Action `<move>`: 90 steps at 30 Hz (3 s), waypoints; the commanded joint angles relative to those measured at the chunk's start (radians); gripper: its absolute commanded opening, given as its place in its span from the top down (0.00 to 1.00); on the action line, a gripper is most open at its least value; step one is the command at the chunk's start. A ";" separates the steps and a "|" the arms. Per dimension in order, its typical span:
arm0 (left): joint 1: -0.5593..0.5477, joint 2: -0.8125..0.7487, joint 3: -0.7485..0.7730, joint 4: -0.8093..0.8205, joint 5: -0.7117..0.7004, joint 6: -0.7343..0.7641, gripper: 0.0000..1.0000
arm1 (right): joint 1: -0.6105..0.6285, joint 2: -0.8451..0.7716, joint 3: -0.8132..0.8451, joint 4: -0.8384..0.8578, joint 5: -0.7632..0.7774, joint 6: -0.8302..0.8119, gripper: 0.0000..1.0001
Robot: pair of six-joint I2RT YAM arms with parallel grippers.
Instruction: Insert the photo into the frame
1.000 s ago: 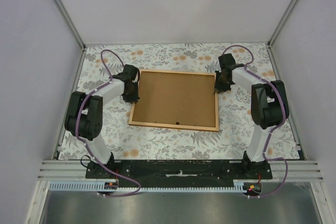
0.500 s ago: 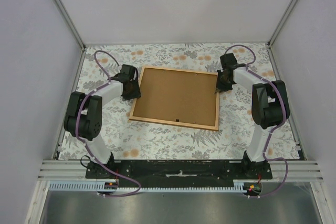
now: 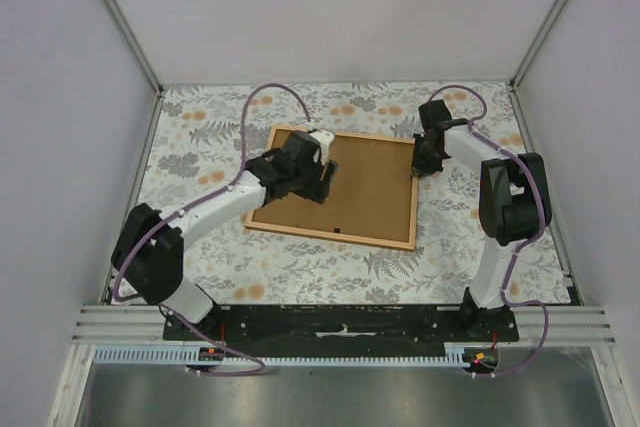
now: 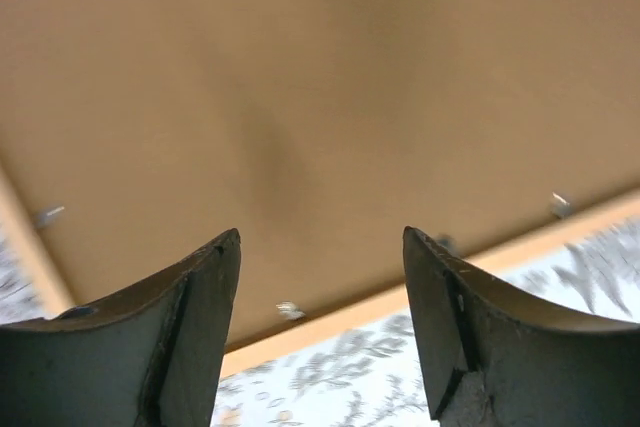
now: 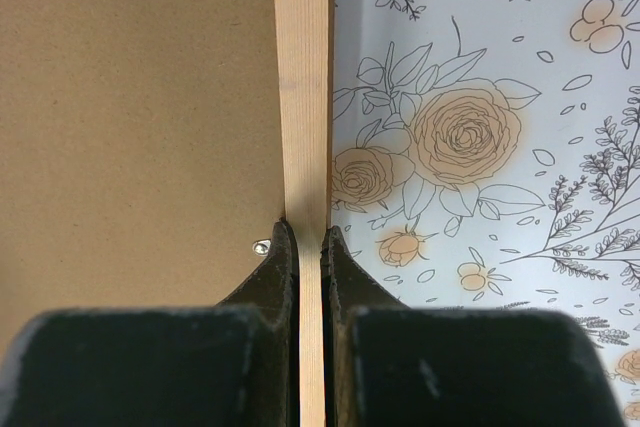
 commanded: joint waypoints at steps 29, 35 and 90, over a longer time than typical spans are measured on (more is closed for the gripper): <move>-0.841 0.210 -0.346 1.000 -0.617 0.626 0.07 | 0.002 -0.096 0.220 -0.251 -0.019 0.046 1.00; -0.843 0.399 -0.415 1.487 -0.715 0.929 0.08 | 0.005 -0.122 0.244 -0.284 -0.018 0.051 1.00; -0.677 0.137 0.622 0.299 -0.780 0.853 0.98 | -0.236 -0.427 0.590 -0.328 -0.019 0.119 0.02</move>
